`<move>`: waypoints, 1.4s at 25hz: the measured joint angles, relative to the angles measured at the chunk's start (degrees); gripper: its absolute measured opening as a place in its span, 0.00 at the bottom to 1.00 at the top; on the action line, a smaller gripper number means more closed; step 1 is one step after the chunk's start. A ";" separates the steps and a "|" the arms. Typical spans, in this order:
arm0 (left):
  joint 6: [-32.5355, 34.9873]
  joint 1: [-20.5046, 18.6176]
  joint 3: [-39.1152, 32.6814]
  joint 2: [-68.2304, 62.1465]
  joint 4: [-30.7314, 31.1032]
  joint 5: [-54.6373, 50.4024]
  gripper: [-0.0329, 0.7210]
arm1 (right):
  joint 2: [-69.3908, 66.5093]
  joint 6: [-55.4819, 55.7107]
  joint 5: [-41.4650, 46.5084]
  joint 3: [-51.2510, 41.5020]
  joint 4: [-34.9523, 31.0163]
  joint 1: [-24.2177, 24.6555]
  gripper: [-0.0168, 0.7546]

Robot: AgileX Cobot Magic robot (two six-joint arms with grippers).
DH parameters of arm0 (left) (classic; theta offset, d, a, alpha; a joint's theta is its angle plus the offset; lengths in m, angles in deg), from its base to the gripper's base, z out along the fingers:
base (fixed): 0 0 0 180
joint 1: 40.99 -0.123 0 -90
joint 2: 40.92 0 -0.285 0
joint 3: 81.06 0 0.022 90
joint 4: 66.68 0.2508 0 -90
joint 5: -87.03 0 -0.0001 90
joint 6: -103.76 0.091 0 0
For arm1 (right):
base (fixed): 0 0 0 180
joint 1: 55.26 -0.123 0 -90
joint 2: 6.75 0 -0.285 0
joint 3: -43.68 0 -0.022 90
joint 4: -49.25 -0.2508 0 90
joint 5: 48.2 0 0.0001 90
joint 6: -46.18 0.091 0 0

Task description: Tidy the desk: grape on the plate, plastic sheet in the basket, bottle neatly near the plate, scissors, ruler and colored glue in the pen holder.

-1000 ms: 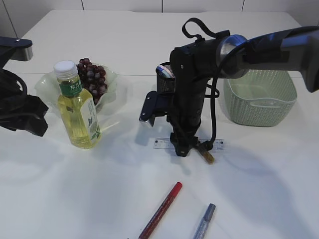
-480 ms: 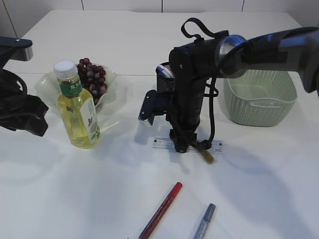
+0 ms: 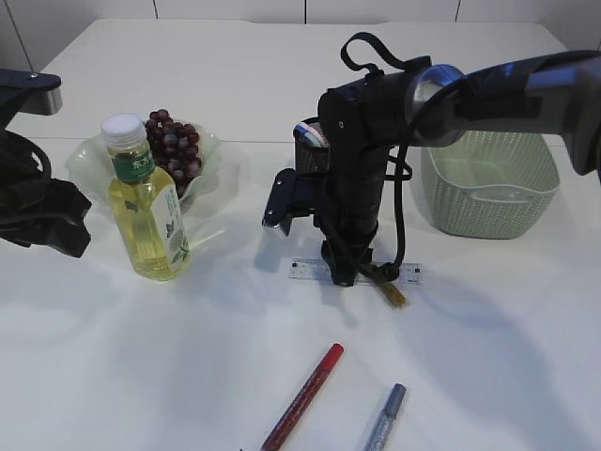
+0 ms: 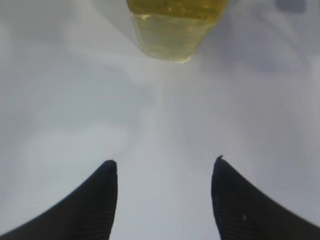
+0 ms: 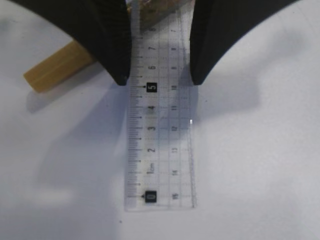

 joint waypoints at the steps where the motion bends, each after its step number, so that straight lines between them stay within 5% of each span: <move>1: 0.00 0.00 0.00 0.00 0.00 0.00 0.62 | 0.00 0.00 0.00 0.00 0.00 0.00 0.38; 20: 0.00 0.00 0.00 0.00 0.00 0.00 0.62 | 0.00 0.26 2.68 0.00 -10.59 1.07 0.38; 35: 0.00 0.00 0.00 0.00 0.00 0.42 0.62 | 2.75 -0.39 9.55 0.00 -28.28 11.23 0.37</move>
